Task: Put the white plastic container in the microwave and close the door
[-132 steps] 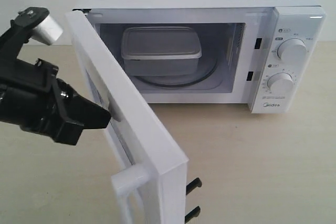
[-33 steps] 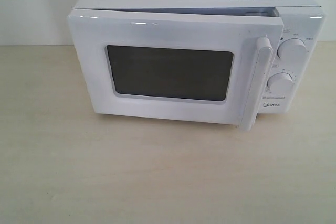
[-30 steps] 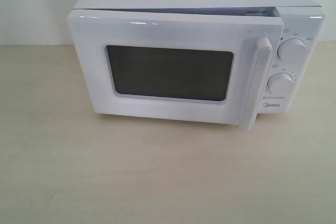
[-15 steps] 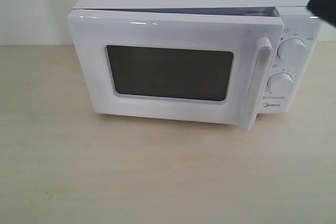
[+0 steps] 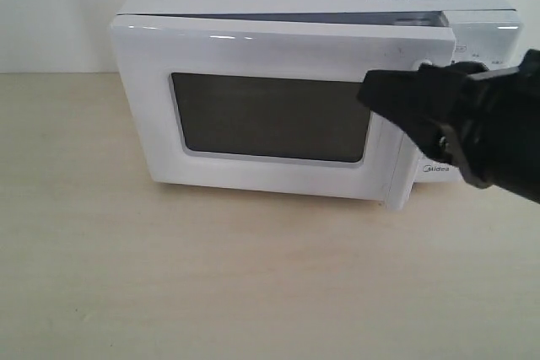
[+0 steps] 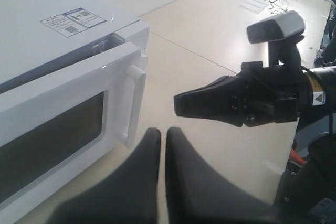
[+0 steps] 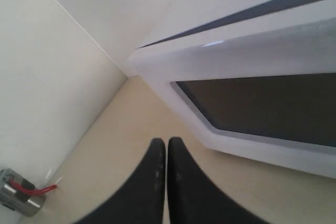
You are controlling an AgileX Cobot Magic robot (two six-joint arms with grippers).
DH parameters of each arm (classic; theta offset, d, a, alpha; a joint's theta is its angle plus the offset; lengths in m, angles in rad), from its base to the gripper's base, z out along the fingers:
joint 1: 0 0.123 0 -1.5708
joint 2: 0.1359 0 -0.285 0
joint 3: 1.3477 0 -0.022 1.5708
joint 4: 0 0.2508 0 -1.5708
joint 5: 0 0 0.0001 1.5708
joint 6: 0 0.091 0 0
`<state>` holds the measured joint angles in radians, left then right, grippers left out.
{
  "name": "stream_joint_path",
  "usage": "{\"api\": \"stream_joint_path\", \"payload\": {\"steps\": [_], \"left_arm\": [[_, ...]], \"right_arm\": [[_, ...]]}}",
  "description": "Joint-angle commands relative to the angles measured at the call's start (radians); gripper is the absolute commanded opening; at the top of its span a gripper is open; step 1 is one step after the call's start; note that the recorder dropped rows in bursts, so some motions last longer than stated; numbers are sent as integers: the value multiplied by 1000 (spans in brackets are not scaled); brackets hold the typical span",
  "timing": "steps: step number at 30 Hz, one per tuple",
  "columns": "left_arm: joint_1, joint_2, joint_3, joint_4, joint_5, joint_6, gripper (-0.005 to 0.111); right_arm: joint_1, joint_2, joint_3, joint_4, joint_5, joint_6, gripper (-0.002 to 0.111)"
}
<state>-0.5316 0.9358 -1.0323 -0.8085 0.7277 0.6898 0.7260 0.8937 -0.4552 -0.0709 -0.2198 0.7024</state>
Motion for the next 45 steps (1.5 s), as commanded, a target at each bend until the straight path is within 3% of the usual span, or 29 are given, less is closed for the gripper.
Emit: {"api": "stream_joint_path", "payload": {"steps": [1, 8, 13, 18, 20, 30, 45], "left_arm": [[-3, -4, 3, -3, 0, -9, 4], [-3, -4, 3, -3, 0, -9, 4], [-3, -4, 3, -3, 0, -9, 4], [-3, -4, 3, -3, 2, -9, 4], [-3, -4, 3, -3, 2, -9, 4], [-3, -4, 3, -3, 0, -9, 4], [-3, -4, 3, -3, 2, -9, 4]], "right_arm": [[4, 82, -7, -168, -103, 112, 1], [4, 201, -65, -401, -83, 179, 1], [-35, 254, -89, -143, -103, 46, 1], [-59, 293, -92, 363, -200, -230, 1], [-59, 307, -92, 462, -272, -297, 1], [-59, 487, -102, 592, -500, -309, 1], [-59, 645, -232, 675, -509, -378, 1]]}}
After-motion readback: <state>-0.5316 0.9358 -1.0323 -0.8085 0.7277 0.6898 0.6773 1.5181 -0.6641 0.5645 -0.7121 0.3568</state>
